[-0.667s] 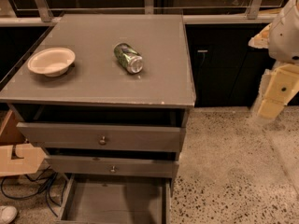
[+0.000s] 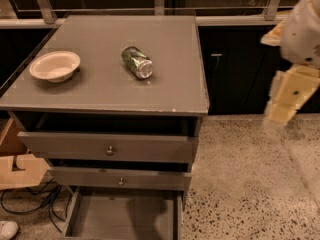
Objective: Place green can into bottom drawer
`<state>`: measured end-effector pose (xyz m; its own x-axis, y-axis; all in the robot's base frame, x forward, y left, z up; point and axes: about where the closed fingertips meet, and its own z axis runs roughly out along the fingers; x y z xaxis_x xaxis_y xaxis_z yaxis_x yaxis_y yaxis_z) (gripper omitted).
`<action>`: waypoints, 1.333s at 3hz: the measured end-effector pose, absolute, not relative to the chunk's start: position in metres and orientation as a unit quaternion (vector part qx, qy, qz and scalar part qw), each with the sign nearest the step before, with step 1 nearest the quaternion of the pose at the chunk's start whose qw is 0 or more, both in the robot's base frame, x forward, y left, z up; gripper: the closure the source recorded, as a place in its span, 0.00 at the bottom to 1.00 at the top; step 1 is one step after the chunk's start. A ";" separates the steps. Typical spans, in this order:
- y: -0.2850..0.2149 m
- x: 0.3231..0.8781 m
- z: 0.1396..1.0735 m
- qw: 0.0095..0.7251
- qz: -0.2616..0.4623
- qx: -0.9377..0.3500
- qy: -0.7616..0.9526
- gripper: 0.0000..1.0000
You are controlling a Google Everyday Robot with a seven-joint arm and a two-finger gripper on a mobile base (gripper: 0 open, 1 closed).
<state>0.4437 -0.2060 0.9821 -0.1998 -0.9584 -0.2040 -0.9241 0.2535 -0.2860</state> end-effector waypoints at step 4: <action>-0.131 0.519 0.970 0.183 -0.104 -0.564 0.799 0.00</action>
Offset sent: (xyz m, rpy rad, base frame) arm 0.0357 0.0339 -0.0127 -0.1146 0.0405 -0.2298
